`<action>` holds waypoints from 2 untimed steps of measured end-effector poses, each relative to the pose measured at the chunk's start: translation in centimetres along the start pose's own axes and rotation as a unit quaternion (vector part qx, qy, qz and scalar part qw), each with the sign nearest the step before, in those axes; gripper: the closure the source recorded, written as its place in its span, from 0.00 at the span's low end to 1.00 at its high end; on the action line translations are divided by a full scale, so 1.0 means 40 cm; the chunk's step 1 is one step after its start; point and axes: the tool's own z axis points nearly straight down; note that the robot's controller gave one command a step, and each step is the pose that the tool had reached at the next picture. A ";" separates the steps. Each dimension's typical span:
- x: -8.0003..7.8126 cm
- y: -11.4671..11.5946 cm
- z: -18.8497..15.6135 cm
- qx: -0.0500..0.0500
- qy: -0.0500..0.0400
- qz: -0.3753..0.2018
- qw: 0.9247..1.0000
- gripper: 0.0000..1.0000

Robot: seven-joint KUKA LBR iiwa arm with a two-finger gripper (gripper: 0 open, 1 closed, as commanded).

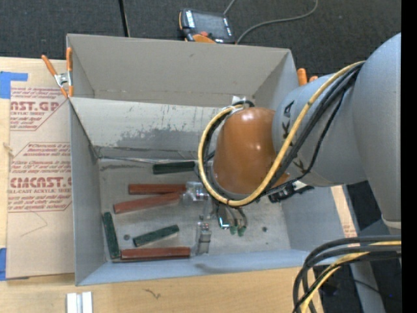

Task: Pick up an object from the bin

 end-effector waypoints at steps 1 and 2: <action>-0.057 0.216 0.160 0.000 -0.006 -0.087 0.996 0.00; -0.002 0.139 0.082 0.001 -0.004 -0.081 0.997 0.00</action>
Offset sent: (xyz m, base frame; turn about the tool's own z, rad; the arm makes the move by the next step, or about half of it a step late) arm 0.0219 0.0838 -0.0637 -0.1704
